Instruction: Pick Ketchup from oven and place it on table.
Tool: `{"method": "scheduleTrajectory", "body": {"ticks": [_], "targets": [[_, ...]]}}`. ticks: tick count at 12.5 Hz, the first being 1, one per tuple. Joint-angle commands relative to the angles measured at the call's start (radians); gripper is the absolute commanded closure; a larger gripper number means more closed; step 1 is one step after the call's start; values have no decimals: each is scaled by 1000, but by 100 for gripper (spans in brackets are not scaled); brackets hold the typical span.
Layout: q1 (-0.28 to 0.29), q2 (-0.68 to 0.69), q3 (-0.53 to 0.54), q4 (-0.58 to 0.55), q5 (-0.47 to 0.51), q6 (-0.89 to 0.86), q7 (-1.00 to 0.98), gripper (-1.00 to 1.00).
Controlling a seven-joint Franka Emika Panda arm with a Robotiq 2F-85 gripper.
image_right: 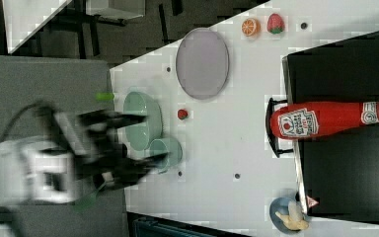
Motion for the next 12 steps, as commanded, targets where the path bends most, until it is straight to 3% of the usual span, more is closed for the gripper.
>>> {"method": "scheduleTrajectory", "body": {"ticks": [1, 6, 12], "targets": [[-43, 74, -82, -13, 6, 93, -17, -100], [-48, 247, -213, -13, 20, 291, -17, -100], [-79, 406, -269, -14, 226, 375, -17, -100]]}}
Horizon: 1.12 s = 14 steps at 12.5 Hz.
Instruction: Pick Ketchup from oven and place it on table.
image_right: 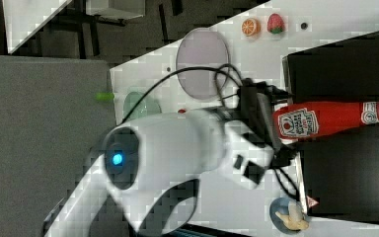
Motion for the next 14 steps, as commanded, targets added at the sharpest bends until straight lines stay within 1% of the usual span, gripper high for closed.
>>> {"method": "scheduleTrajectory", "body": {"ticks": [1, 6, 7, 9, 10, 12, 14], "targets": [[-21, 33, 2, -2, 66, 20, -17, -100], [-28, 89, 3, -6, 127, 39, -17, -100], [-28, 97, 2, -7, 128, 38, -17, -92], [-28, 103, 4, -12, 128, 40, -17, -43], [-27, 99, 4, -12, 128, 39, -17, -29], [-27, 97, 2, -10, 127, 38, -17, -29], [-21, 84, 4, 16, 118, 30, -21, -29]]}}
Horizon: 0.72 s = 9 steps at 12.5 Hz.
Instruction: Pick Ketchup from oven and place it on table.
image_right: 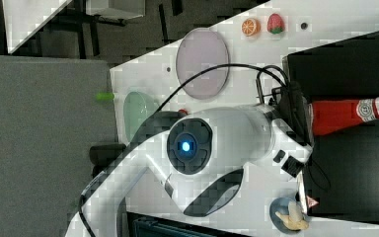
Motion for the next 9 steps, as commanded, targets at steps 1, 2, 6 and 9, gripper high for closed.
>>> {"method": "scheduleTrajectory", "body": {"ticks": [1, 2, 6, 9], "targets": [[16, -49, -1, 64, -32, -37, -27, -29], [26, -69, 1, 93, -63, -74, -44, -29], [86, -156, 39, 200, -148, -266, -197, -29], [131, -216, 116, 217, -148, -321, -357, -29]]}}
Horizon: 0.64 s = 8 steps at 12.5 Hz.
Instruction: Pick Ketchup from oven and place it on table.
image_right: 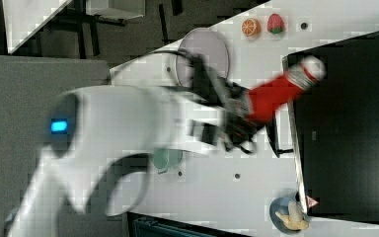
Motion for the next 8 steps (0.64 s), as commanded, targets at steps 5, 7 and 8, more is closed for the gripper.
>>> {"method": "scheduleTrajectory", "body": {"ticks": [5, 7, 8], "targets": [[135, -93, 237, 14, -14, -71, -316, -29], [151, -94, 293, -24, -16, -70, -295, -29], [159, -96, 311, -56, -27, -68, -261, -29]]}}
